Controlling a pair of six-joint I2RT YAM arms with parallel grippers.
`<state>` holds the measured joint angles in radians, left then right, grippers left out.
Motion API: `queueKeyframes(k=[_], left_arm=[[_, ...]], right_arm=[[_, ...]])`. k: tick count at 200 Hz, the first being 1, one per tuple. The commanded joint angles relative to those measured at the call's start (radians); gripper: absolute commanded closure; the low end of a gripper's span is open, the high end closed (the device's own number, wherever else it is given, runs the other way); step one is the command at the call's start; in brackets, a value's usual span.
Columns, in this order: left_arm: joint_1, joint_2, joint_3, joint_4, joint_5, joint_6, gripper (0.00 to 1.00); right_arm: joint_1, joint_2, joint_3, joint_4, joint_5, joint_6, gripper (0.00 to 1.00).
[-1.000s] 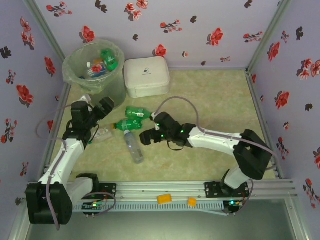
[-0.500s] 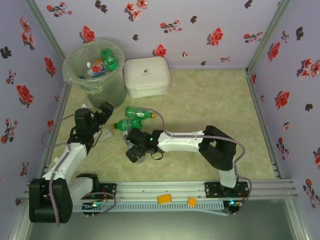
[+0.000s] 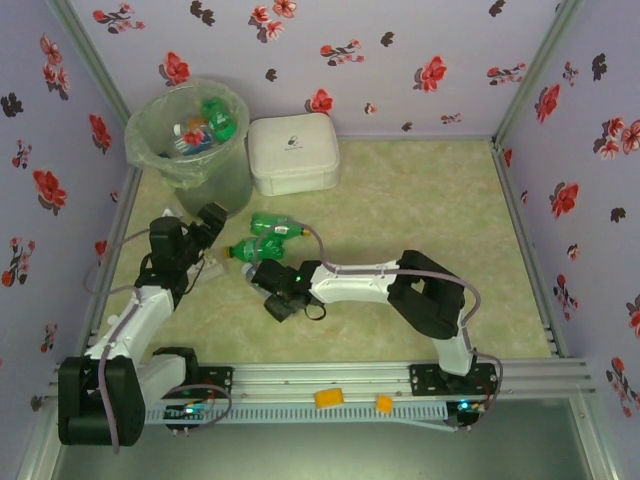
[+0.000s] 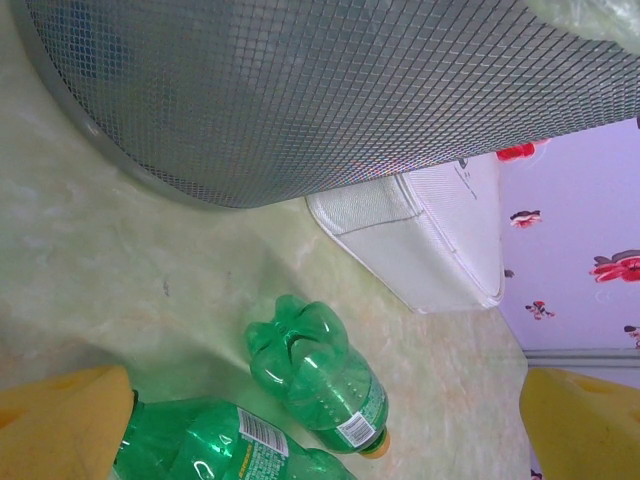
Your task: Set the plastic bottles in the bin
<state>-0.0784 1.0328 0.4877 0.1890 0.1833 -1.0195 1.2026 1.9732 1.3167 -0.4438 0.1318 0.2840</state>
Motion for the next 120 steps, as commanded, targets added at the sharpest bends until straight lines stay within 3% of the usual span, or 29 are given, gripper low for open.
queueKeyframes(k=[1,46,120], left_arm=[[-0.015,0.004,0.003,0.029,-0.019,-0.013,0.0],[-0.091,0.013,0.062,0.01,-0.042,0.02,0.0],[-0.335,0.084,0.22,0.146,-0.06,0.145,0.0]], right_arm=[[0.0,-0.04,-0.035,0.017,0.018,-0.031,0.47],[-0.051,-0.224,-0.162,0.105,0.006,-0.047,0.52],[-0.272,-0.483,-0.281,0.278,-0.166,0.077,0.52]])
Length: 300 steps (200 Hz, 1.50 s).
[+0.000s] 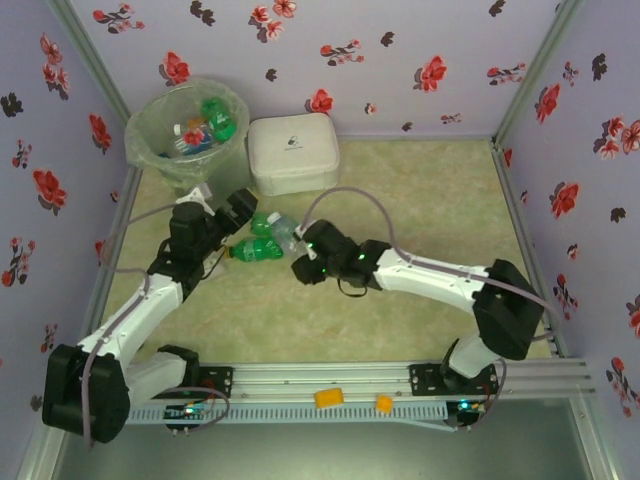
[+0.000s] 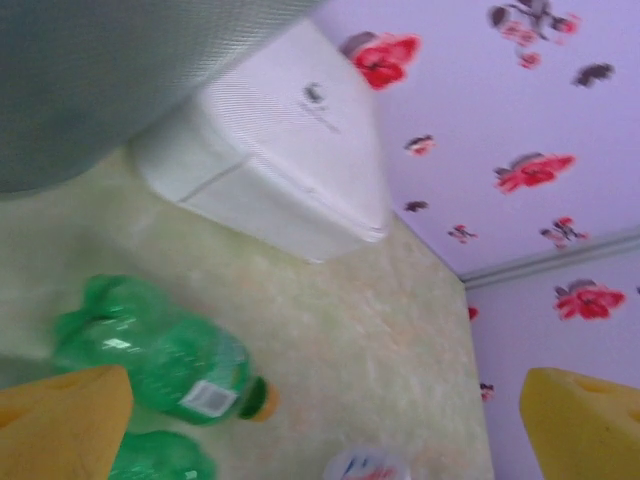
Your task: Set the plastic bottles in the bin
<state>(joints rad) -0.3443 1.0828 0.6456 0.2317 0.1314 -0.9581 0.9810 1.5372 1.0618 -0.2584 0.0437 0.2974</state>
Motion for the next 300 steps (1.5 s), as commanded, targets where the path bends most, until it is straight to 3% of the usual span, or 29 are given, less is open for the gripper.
queueKeyframes(k=[1,35,112,157,180,193,228,260,300], left_arm=[[-0.073,0.036,0.064,0.108,-0.007,0.085,0.0],[-0.15,0.111,0.1,0.238,0.058,0.108,0.01],[-0.238,0.247,0.162,0.334,0.149,0.076,0.15],[-0.253,0.293,0.187,0.359,0.189,0.057,0.31],[-0.254,0.293,0.188,0.363,0.189,0.061,0.51],[-0.252,0.292,0.189,0.366,0.186,0.064,0.64],[-0.235,0.284,0.234,0.316,0.177,0.103,0.65],[-0.155,0.276,0.332,0.197,0.173,0.171,0.67],[-0.017,0.286,0.575,-0.075,0.172,0.337,0.7]], right_arm=[[-0.053,-0.049,-0.027,0.094,-0.08,0.065,0.52],[-0.106,-0.117,-0.055,0.208,-0.135,0.109,0.52],[-0.133,-0.174,-0.084,0.287,-0.173,0.13,0.52],[-0.133,-0.169,-0.085,0.309,-0.175,0.133,0.52],[-0.133,-0.17,-0.088,0.303,-0.173,0.132,0.51],[-0.133,-0.172,-0.088,0.301,-0.173,0.132,0.47],[-0.134,-0.192,-0.1,0.3,-0.159,0.137,0.25],[-0.134,-0.239,-0.132,0.297,-0.116,0.132,0.01],[-0.143,-0.284,-0.156,0.268,-0.057,0.111,0.0]])
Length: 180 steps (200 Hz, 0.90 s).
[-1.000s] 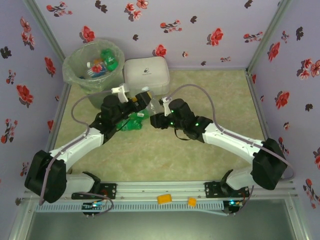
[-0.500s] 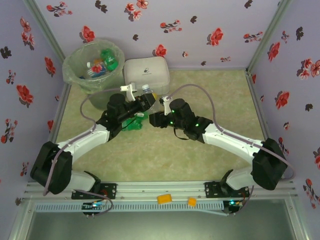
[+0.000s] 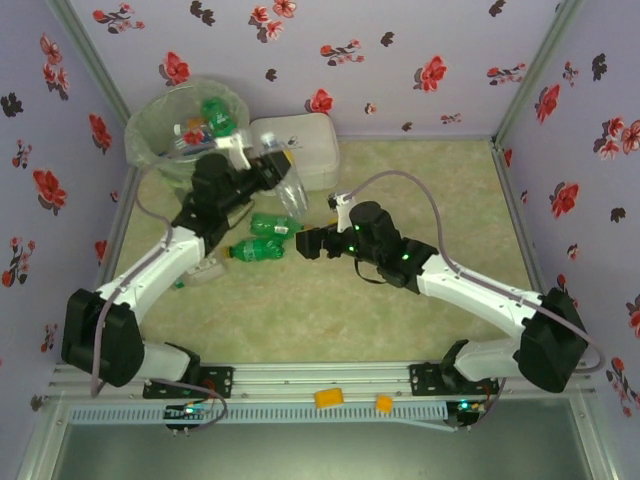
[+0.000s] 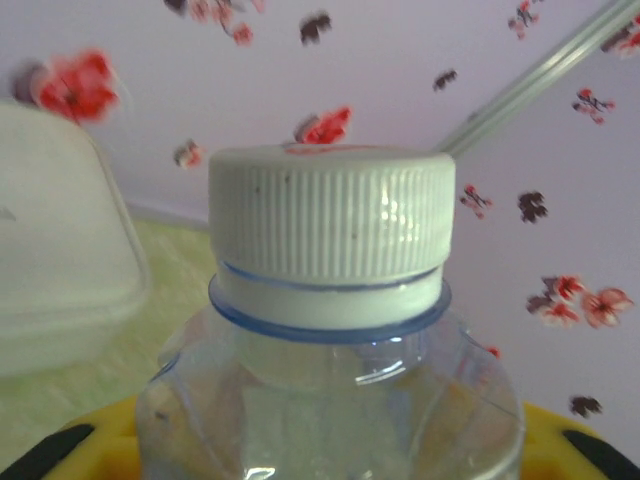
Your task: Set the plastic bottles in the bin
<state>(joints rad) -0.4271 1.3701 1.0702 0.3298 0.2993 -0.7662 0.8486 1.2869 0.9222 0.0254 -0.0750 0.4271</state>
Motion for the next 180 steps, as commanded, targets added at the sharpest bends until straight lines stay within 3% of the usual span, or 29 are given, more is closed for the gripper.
queueKeyframes(k=[1,54,99,133,180], left_arm=[[0.07,-0.001,0.154,-0.181,0.003,0.149,0.7],[0.297,0.101,0.523,-0.529,-0.004,0.327,0.71],[0.466,0.187,0.642,-0.591,-0.028,0.306,0.73],[0.522,0.283,0.704,-0.686,-0.092,0.318,0.72],[0.545,0.415,0.777,-0.771,-0.061,0.305,0.66]], right_arm=[[-0.011,-0.035,-0.017,-0.017,0.064,-0.019,0.0],[-0.011,-0.083,-0.063,-0.027,0.126,-0.016,0.0],[-0.016,-0.097,-0.065,-0.081,0.161,-0.033,0.0],[-0.016,-0.114,-0.087,-0.088,0.185,-0.014,0.0],[-0.016,-0.148,-0.121,-0.115,0.226,-0.007,0.0]])
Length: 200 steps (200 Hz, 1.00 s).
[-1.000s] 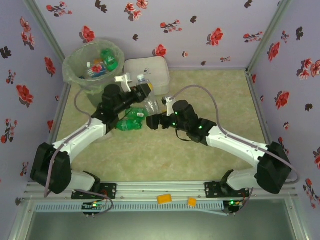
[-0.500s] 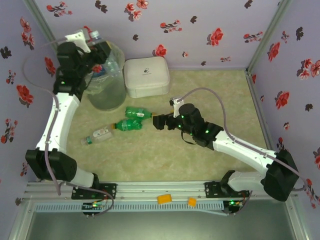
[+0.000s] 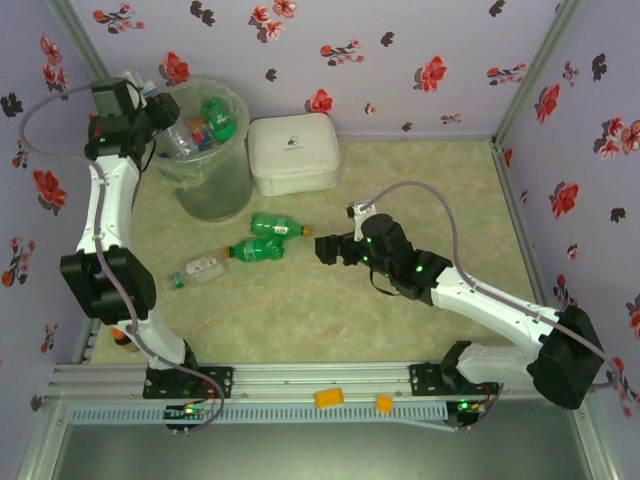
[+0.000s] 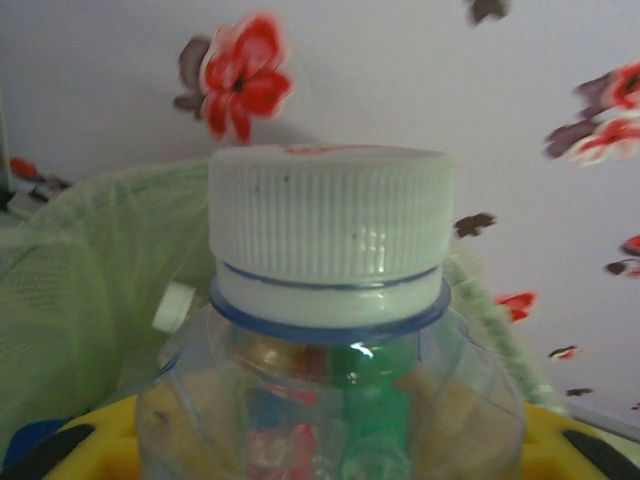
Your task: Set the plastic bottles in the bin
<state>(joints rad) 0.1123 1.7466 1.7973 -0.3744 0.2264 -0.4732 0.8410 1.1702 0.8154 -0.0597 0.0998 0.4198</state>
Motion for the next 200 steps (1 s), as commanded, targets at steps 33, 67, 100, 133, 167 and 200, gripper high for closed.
queueKeyframes(k=[33,67,100,133,167,200], left_arm=[[0.006,0.057,0.049,-0.048,0.036,-0.033,0.36],[0.006,0.016,0.064,-0.047,0.044,-0.054,0.0],[0.006,-0.109,0.001,0.002,0.037,-0.054,0.0],[0.006,-0.297,-0.222,0.141,0.03,-0.085,0.0],[0.004,-0.515,-0.554,0.31,0.03,-0.157,0.0],[0.002,-0.686,-0.869,0.408,0.033,-0.245,0.0]], right_arm=[[-0.009,-0.046,-0.022,-0.044,0.067,0.0,0.0],[-0.01,-0.047,-0.024,-0.045,0.073,-0.002,0.0],[-0.011,-0.031,-0.018,-0.036,0.064,-0.006,0.0],[-0.01,0.001,-0.003,-0.026,0.037,-0.004,0.0],[-0.01,0.035,0.011,0.0,0.011,0.011,0.0],[-0.011,0.084,0.038,0.028,-0.013,0.032,0.0]])
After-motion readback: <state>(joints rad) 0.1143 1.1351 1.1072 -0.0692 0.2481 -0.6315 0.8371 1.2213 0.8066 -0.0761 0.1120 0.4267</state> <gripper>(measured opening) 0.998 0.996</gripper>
